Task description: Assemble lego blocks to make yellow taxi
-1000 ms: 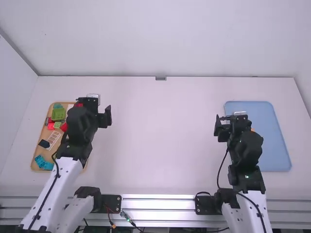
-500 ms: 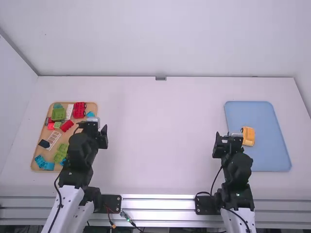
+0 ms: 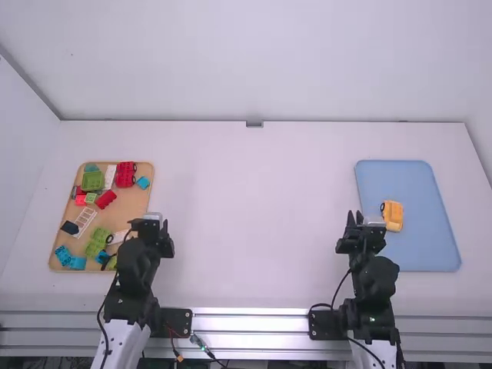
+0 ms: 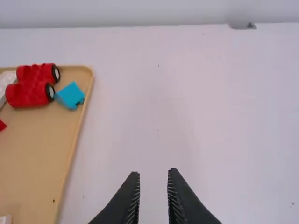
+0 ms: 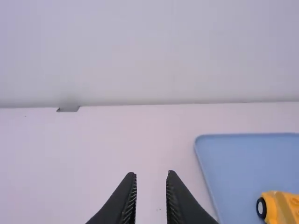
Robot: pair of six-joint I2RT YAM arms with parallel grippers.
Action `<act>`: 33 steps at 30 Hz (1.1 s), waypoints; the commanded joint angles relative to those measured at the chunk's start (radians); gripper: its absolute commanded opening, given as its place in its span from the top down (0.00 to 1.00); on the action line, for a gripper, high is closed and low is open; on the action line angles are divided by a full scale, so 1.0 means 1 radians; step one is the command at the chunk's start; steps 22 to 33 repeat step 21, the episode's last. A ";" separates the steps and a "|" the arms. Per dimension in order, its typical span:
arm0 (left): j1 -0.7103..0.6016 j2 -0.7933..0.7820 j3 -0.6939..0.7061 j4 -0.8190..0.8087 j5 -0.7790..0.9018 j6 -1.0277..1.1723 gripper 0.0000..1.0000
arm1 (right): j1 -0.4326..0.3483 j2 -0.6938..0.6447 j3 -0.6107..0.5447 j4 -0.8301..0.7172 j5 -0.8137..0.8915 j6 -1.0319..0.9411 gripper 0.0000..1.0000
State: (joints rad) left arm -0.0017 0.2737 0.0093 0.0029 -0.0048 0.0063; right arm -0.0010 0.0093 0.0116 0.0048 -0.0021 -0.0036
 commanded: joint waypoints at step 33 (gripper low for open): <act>0.002 -0.274 -0.009 -0.003 0.005 -0.006 1.00 | 0.001 -0.009 -0.012 -0.005 0.002 0.004 1.00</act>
